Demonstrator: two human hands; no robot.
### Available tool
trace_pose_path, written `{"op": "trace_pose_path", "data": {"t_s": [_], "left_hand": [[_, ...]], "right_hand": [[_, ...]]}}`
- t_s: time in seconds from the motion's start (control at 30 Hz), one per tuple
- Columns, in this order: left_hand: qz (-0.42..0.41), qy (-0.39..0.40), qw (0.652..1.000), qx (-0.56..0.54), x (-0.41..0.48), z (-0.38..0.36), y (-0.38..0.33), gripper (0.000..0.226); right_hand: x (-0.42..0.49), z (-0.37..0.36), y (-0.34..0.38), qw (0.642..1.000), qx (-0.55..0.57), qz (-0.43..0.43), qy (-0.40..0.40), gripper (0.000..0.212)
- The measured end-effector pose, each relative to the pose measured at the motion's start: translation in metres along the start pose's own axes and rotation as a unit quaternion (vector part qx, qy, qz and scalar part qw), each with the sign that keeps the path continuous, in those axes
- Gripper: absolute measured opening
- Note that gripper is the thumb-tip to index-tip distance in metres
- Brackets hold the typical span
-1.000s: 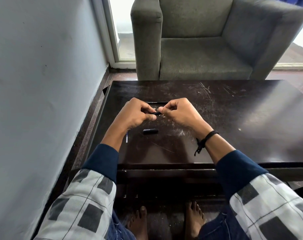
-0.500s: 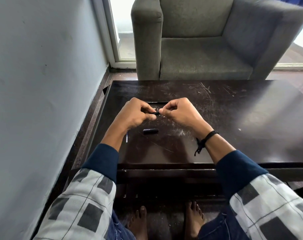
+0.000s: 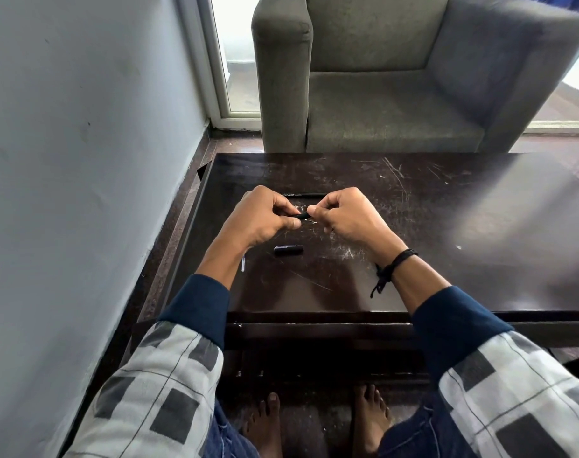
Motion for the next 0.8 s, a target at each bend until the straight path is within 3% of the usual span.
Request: {"op": "trace_pose_path", "data": {"t_s": [0.33, 0.5, 0.8], "left_hand": [[0.0, -0.053, 0.999, 0.001, 0.002, 0.006, 0.004, 0.014], [0.023, -0.089, 0.996, -0.02, 0.003, 0.014, 0.011, 0.007], [0.029, -0.081, 0.996, -0.025, 0.0, 0.011, 0.009, 0.005]], "right_hand": [[0.001, 0.005, 0.0, 0.997, 0.045, 0.03, -0.054, 0.022], [0.004, 0.001, -0.004, 0.999, -0.018, 0.02, -0.045, 0.02], [0.002, 0.002, -0.006, 0.998, -0.061, 0.009, -0.032, 0.019]]}}
Point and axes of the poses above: each hand's wrist, its own x-axis towards the middle knuckle, its own z-axis out of the back of the hand, y = z × x, the point moved 5 cm from there along x, towards the middle knuckle, and after that the axes turned 7 degrees about -x, right-handed, at the moved point
